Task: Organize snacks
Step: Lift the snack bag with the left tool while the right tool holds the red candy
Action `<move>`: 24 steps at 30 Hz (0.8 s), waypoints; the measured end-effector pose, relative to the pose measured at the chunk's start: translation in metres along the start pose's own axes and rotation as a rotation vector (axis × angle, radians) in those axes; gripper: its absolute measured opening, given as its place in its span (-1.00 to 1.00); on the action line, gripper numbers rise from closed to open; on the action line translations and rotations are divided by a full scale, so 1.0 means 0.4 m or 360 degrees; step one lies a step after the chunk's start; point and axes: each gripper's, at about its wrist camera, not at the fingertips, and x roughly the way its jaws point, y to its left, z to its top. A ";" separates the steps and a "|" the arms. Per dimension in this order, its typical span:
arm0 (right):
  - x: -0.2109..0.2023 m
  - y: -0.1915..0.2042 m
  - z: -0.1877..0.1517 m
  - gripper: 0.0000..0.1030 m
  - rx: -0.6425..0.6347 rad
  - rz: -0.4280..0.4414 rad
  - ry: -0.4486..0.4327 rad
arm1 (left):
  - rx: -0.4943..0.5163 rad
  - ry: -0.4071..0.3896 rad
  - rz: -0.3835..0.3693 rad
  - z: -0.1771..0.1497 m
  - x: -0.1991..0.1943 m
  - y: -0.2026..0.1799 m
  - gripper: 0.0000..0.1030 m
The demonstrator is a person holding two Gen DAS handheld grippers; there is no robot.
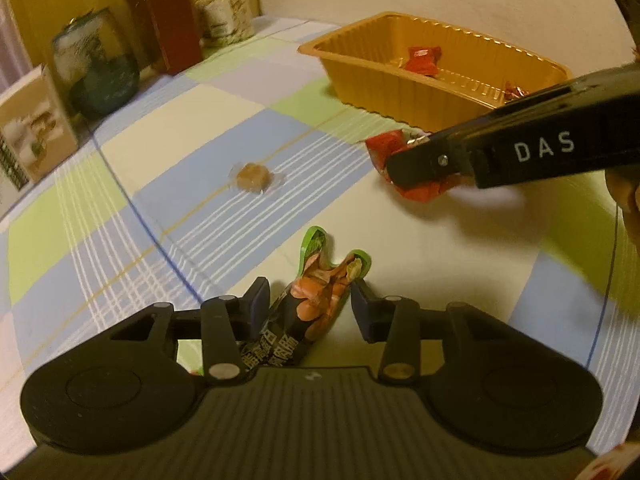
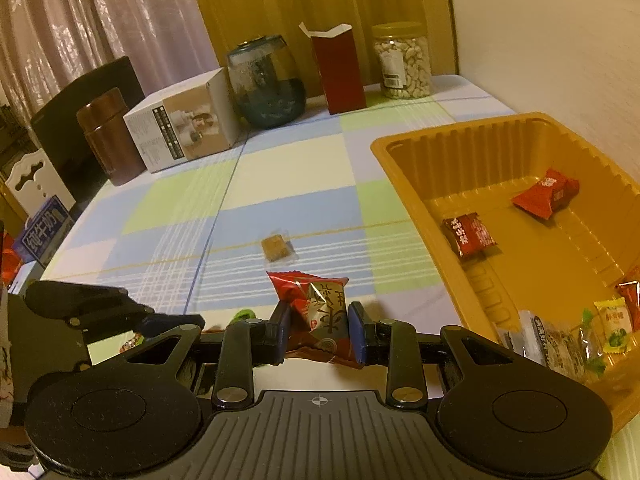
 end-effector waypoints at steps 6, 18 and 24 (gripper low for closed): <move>-0.005 0.012 0.000 -0.39 -0.0015 0.0014 -0.0014 | -0.0217 0.0047 0.0050 -0.014 -0.023 0.000 -0.36; -0.014 0.003 -0.010 -0.39 -0.0010 0.0009 -0.0009 | 0.0029 0.0016 -0.0059 -0.030 -0.034 -0.033 -0.27; -0.008 0.008 -0.006 -0.39 -0.0006 0.0020 -0.0008 | -0.0033 0.0042 -0.0065 -0.027 -0.030 -0.016 -0.38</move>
